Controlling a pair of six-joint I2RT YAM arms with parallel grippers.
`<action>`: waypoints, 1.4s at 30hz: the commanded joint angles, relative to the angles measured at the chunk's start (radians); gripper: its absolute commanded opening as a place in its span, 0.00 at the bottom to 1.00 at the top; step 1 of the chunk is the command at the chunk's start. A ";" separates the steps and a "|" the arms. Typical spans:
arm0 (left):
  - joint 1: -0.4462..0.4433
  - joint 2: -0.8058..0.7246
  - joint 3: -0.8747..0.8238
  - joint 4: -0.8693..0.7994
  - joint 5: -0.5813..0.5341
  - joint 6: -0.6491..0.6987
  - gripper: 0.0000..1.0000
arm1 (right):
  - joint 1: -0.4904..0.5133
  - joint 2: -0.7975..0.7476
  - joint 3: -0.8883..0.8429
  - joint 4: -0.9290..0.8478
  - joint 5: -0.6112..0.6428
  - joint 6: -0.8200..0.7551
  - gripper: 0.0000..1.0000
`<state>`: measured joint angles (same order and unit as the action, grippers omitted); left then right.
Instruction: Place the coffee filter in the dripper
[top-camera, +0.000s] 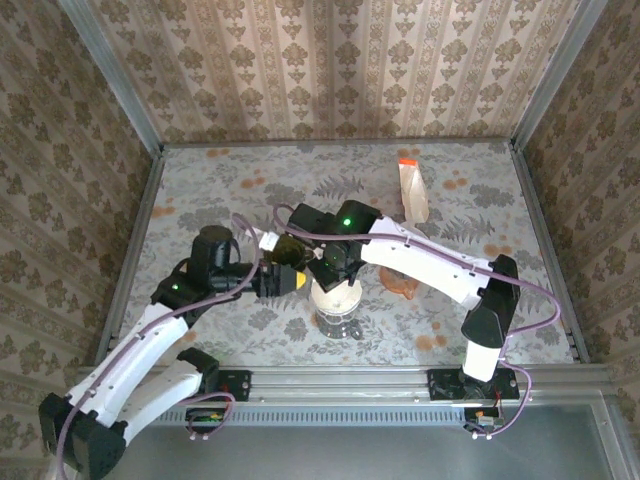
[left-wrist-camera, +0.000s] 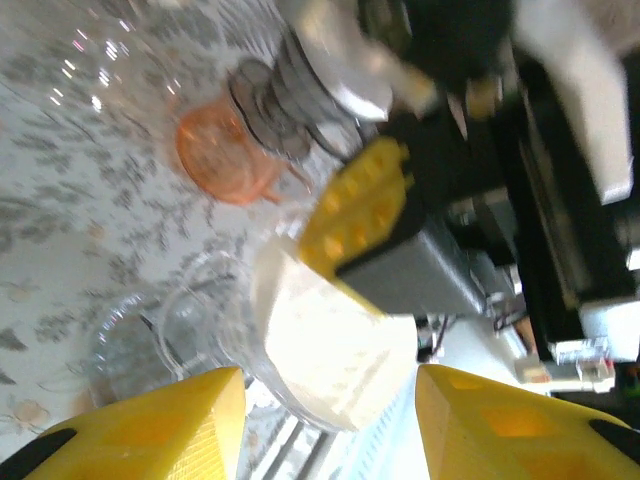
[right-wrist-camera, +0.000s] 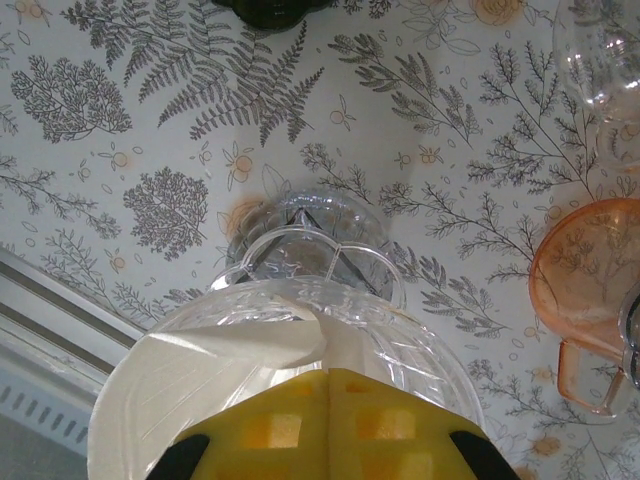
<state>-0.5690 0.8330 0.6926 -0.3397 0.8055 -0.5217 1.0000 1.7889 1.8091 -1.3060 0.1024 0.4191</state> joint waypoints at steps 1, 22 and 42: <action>-0.045 0.035 0.046 -0.091 -0.033 0.069 0.47 | 0.008 -0.041 -0.013 0.009 0.029 0.006 0.03; -0.074 0.141 0.042 -0.052 -0.054 0.063 0.42 | 0.008 -0.082 -0.076 0.077 0.016 0.028 0.06; -0.084 0.179 0.042 -0.052 -0.069 0.057 0.37 | -0.003 -0.185 -0.144 0.146 0.063 0.059 0.31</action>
<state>-0.6476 1.0126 0.7101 -0.4046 0.7433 -0.4770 0.9997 1.6531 1.6833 -1.1725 0.1211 0.4576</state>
